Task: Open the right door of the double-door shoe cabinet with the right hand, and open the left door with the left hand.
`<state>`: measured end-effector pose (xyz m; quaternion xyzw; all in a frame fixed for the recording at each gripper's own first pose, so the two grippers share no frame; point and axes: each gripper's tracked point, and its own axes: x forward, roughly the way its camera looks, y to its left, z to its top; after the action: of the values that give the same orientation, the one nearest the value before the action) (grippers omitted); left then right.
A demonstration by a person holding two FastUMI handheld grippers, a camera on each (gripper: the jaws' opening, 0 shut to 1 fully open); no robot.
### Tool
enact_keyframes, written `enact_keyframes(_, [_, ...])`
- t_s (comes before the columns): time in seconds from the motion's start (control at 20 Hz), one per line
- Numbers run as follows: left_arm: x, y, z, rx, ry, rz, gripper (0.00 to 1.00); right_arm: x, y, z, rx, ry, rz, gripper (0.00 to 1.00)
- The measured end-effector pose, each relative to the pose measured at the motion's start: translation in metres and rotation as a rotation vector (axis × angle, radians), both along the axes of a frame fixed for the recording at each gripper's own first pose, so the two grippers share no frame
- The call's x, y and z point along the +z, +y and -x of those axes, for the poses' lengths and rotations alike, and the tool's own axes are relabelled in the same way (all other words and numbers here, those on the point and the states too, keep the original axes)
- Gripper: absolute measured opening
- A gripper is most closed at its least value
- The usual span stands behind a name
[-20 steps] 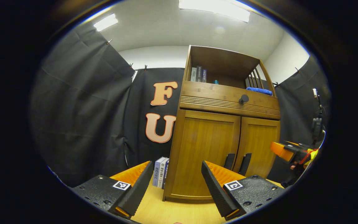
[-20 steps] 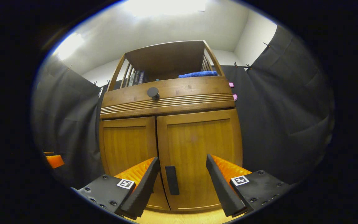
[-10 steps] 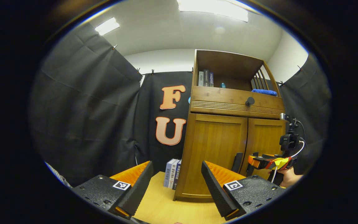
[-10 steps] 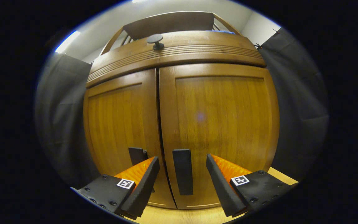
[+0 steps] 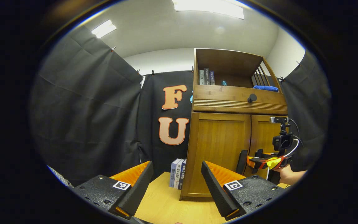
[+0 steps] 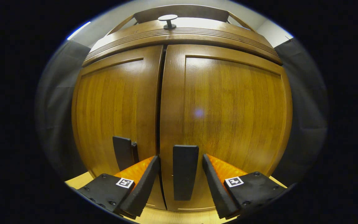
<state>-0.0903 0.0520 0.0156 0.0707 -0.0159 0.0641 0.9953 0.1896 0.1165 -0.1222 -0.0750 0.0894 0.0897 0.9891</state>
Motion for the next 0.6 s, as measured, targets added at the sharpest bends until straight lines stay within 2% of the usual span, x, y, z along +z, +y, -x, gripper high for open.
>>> enact_keyframes(0.1, [-0.001,0.000,-0.002,-0.006,-0.001,0.009,0.98,-0.003,0.000,-0.002,0.004,-0.008,0.037,0.90])
enact_keyframes(0.15, [-0.002,-0.001,-0.002,-0.012,0.002,0.009,0.94,-0.004,0.000,-0.001,0.002,0.000,0.039,0.89])
enact_keyframes(0.25, [-0.002,0.001,-0.004,-0.012,0.001,0.004,0.94,-0.007,0.003,0.000,0.005,0.020,0.012,0.90])
enact_keyframes(0.3, [-0.001,0.001,-0.004,-0.013,-0.001,0.004,0.98,-0.008,0.005,0.001,0.002,0.030,-0.007,0.86])
enact_keyframes(0.35, [0.000,0.001,-0.005,-0.015,-0.002,0.007,0.94,-0.012,0.004,0.001,-0.001,0.045,-0.025,0.82])
enact_keyframes(0.6, [0.002,0.003,-0.007,-0.018,0.002,0.006,0.94,-0.014,-0.004,0.001,0.051,0.095,-0.137,0.42])
